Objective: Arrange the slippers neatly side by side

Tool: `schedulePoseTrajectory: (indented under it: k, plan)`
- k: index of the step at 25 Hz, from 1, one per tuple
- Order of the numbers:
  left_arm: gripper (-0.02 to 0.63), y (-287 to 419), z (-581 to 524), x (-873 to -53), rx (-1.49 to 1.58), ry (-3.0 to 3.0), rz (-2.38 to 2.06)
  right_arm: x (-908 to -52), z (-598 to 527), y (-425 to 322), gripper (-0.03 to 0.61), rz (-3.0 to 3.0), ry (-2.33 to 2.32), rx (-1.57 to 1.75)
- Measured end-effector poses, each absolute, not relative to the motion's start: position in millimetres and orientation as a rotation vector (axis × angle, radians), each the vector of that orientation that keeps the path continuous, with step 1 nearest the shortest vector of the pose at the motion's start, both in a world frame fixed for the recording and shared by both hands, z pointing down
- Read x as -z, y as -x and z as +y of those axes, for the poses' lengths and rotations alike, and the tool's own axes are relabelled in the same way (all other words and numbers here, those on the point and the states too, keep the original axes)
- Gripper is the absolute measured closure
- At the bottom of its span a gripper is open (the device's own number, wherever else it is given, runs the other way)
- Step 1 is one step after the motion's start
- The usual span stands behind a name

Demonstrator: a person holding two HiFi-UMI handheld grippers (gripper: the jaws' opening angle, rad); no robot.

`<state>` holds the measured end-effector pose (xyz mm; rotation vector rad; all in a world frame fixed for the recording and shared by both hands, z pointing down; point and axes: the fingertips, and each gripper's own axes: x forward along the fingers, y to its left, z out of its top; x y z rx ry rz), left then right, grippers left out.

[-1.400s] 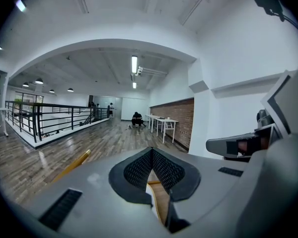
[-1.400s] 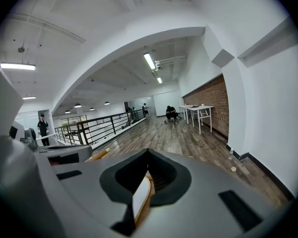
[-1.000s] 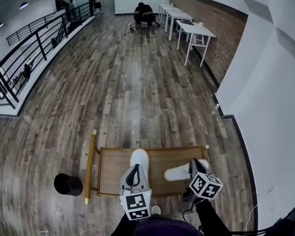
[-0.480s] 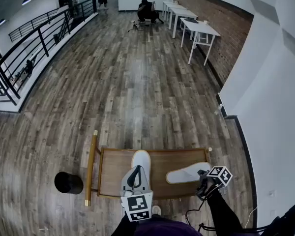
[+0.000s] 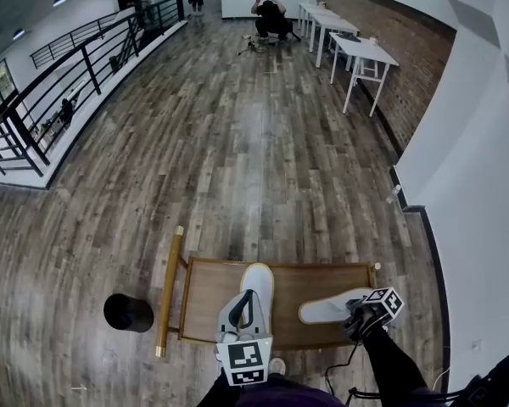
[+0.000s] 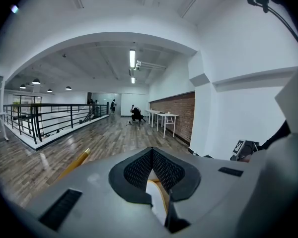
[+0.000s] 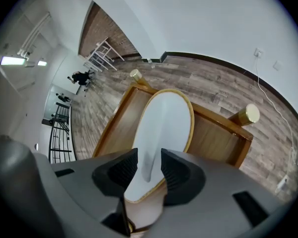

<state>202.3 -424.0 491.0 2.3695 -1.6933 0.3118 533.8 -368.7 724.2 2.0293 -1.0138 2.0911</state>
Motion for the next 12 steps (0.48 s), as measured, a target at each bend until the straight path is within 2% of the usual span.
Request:
schedulePoseTrajectory:
  k: [4, 5, 7, 12]
  plan:
    - [0.612, -203.9, -428.0, -493.9, -0.323, -2.376, -1.692, -732.6, -365.8, -539.8, 0.456, -0.968, -2.063, -2.028]
    - [0.612, -204.3, -429.8, -493.7, -0.322, -2.377, -1.693, -733.6, -366.0, -540.9, 0.466, -0.967, -2.067, -2.023]
    - [0.612, -203.7, -433.8, -492.1, -0.319, -2.379, -1.697, -734.3, -367.8, -538.5, 0.546, -0.981, -2.049, -2.033]
    - [0.612, -199.1, -440.4, -490.9, -0.282, -2.366, -1.703, -723.2, -380.6, -528.7, 0.56, -1.144, -1.935, -1.906]
